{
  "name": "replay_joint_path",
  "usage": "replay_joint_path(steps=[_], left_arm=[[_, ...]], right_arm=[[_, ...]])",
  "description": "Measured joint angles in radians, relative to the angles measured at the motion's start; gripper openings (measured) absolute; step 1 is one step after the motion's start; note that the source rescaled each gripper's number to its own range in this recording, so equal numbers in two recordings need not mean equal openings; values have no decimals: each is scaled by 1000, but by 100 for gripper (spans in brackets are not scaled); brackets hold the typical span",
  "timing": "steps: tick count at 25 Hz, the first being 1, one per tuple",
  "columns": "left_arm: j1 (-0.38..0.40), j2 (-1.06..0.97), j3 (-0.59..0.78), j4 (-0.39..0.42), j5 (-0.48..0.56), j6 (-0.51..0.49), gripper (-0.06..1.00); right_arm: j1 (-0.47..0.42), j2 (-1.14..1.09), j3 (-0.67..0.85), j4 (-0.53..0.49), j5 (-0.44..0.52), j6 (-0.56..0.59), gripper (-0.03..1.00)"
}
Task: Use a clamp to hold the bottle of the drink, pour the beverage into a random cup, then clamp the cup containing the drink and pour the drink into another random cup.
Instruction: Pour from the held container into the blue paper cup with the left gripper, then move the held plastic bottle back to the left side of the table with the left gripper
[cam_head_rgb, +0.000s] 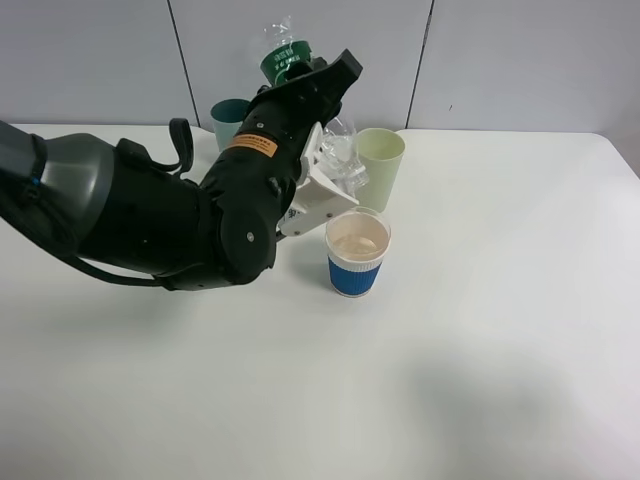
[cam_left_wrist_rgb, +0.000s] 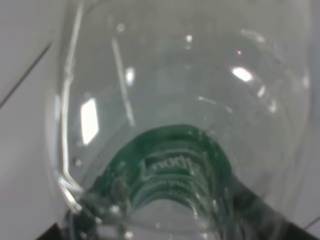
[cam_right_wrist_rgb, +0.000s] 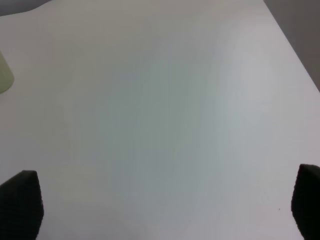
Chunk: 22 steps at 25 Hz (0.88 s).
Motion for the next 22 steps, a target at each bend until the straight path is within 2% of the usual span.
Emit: replay_joint_path(steps=[4,7,10,14,18,22], left_arm=[[0,0,0,15,0,-36,4],[0,0,0,15,-1,-116,4],[0,0,0,-8,0,-270,4],[3,0,0,-113,27,-510,4],[16,0,0,-206,124,-664,4],[35,-19,0,-240,236,-792,4]], right_arm=[[0,0,0,0,0,0,100],[0,0,0,0,0,0,100],[0,0,0,0,0,0,100],[0,0,0,0,0,0,100],[0,0,0,0,0,0,100],[0,0,0,0,0,0,100]])
